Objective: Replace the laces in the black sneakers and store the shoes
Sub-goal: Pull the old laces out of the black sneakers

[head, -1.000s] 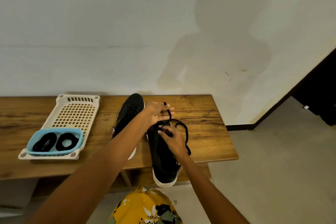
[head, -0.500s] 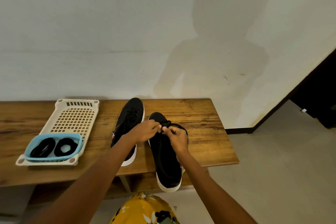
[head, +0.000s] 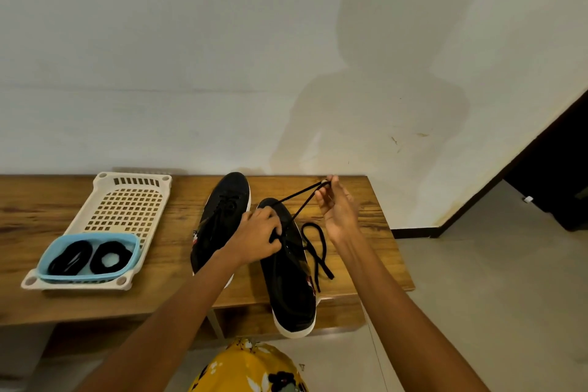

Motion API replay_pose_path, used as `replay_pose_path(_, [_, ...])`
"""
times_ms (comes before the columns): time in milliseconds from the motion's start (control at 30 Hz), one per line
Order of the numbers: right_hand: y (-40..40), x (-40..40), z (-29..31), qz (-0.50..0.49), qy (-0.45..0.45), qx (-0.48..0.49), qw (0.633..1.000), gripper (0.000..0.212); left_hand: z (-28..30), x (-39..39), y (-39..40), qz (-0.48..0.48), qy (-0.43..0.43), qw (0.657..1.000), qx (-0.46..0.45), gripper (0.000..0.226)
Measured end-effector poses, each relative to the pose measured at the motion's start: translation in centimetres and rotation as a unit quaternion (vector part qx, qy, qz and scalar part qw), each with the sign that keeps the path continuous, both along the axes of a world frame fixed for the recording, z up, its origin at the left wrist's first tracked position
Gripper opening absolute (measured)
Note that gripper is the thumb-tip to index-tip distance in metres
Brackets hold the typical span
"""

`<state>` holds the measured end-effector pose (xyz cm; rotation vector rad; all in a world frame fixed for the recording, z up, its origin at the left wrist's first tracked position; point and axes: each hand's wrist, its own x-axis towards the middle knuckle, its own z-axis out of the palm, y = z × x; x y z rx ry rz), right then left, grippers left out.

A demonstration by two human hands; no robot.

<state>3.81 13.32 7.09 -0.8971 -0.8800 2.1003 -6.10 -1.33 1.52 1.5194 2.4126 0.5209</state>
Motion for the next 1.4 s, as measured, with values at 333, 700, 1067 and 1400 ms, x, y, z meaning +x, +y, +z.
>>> replay_pose_path(333, [-5.0, 2.5, -6.1, 0.231, -0.141, 0.124, 0.955, 0.023, 1.0, 1.0, 1.5, 0.032, 0.051, 0.998, 0.034, 0.024])
replay_pose_path(700, [-7.6, 3.0, -7.8, 0.198, -0.191, 0.189, 0.943, 0.025, 4.7, 3.1, 4.1, 0.144, -0.226, 0.949, 0.168, 0.016])
replay_pose_path(1067, [-1.0, -0.4, -0.7, 0.087, -0.132, 0.113, 0.981, 0.016, -1.0, 2.6, -1.2, 0.327, -0.3, 0.896, -0.005, 0.036])
replay_pose_path(1400, [-3.3, 2.1, -6.6, 0.213, -0.361, 0.186, 0.888, 0.029, -0.1, 3.5, -0.1, 0.164, 0.019, 0.982, -0.091, 0.036])
